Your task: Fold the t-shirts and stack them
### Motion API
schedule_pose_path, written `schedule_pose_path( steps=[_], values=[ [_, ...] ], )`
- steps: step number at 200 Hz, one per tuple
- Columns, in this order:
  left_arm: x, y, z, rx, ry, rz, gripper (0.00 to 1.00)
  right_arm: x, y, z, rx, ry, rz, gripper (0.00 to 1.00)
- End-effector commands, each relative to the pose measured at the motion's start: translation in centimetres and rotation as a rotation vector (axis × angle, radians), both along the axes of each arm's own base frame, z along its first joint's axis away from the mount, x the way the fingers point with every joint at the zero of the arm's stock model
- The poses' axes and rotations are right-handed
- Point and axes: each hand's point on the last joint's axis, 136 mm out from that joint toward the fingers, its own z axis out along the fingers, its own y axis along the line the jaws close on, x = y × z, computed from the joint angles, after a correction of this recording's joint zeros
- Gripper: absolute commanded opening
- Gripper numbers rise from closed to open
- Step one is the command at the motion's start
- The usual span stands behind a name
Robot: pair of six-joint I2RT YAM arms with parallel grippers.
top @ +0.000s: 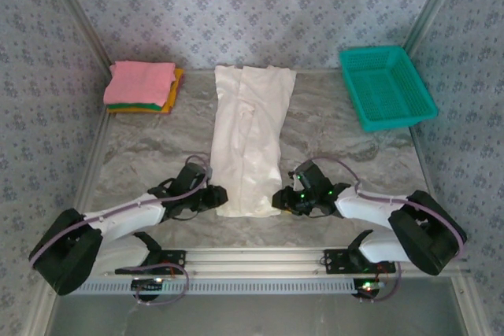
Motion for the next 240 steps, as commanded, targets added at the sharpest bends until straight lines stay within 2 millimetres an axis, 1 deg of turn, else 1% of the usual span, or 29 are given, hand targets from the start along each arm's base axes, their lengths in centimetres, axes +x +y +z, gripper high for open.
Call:
schedule_pose_path(
  steps=[1, 14, 18, 24, 29, 43, 60, 70, 78, 87, 102, 121, 130, 138, 153, 169, 177, 185, 196, 207, 220, 240],
  values=[
    [-0.1, -0.5, 0.1, -0.021, 0.000, -0.003, 0.36, 0.4, -0.1, -0.2, -0.015, -0.008, -0.003, 0.37],
    [-0.3, -0.2, -0.2, -0.012, 0.010, 0.001, 0.33, 0.4, -0.2, -0.2, -0.018, -0.006, -0.009, 0.36],
    [-0.4, -0.1, -0.4, -0.005, 0.013, 0.003, 0.30, 0.4, -0.2, -0.2, -0.019, -0.006, -0.009, 0.35],
    [-0.5, 0.1, -0.5, 0.003, 0.013, 0.004, 0.22, 0.5, -0.2, -0.2, -0.019, -0.009, -0.010, 0.33],
    [-0.6, 0.3, -0.6, 0.007, 0.013, 0.007, 0.18, 0.5, -0.3, -0.3, -0.023, -0.008, -0.011, 0.30],
    [-0.7, 0.8, -0.9, 0.026, 0.015, 0.022, 0.14, 0.5, -0.5, -0.5, -0.035, -0.008, -0.017, 0.25],
    [-1.0, 1.4, -1.2, 0.039, 0.019, 0.032, 0.08, 0.7, -0.3, -0.2, -0.030, -0.017, -0.005, 0.22],
    [-1.3, 1.7, -1.4, 0.047, 0.023, 0.036, 0.00, 0.7, -0.1, -0.1, -0.030, -0.023, 0.003, 0.14],
    [-1.4, 1.9, -1.5, 0.053, 0.022, 0.040, 0.00, 0.7, -0.1, 0.0, -0.038, -0.023, 0.004, 0.06],
    [-1.4, 2.1, -1.4, 0.057, 0.019, 0.046, 0.00, 0.7, -0.1, 0.1, -0.043, -0.026, 0.010, 0.00],
    [-1.4, 2.1, -1.0, 0.046, 0.011, 0.050, 0.00, 0.7, -0.2, 0.4, -0.049, -0.035, 0.012, 0.00],
    [-1.4, 1.9, -0.1, 0.021, 0.001, 0.051, 0.00, 0.8, -0.4, 1.8, -0.039, -0.069, -0.001, 0.00],
    [-1.6, 1.7, 0.4, 0.010, -0.003, 0.050, 0.00, 0.5, -0.8, 2.3, -0.040, -0.080, -0.007, 0.00],
    [-1.9, 1.3, 0.7, -0.005, -0.009, 0.041, 0.00, -0.2, -1.3, 2.2, -0.048, -0.071, -0.011, 0.00],
    [-3.2, 0.5, 1.1, -0.008, -0.013, 0.009, 0.00, -2.2, -2.4, 0.9, -0.049, -0.015, -0.028, 0.00],
    [-5.0, 0.3, 0.5, 0.017, -0.005, -0.016, 0.00, -4.4, -3.6, -0.6, -0.081, 0.024, -0.040, 0.00],
    [-5.7, 0.3, 0.1, 0.018, 0.000, -0.013, 0.00, -5.2, -4.1, -0.9, -0.102, 0.029, -0.036, 0.00],
    [-6.3, 0.1, -0.2, 0.009, 0.000, -0.013, 0.00, -5.6, -4.4, -0.8, -0.113, 0.028, -0.037, 0.00],
    [-6.7, 0.1, -0.2, 0.003, 0.000, -0.014, 0.00, -5.6, -4.7, -0.2, -0.114, 0.021, -0.051, 0.00],
    [-6.5, 0.4, 0.4, 0.012, -0.021, -0.016, 0.00, -5.3, -4.7, 0.6, -0.095, -0.001, -0.066, 0.00],
    [-5.7, 0.6, 1.8, 0.030, -0.080, -0.017, 0.00, -5.0, -4.7, 1.3, -0.072, 0.004, -0.080, 0.00],
    [-4.2, 0.7, 3.7, 0.002, -0.114, -0.009, 0.00, -3.5, -4.5, 2.9, -0.060, -0.021, -0.076, 0.00]
  ],
)
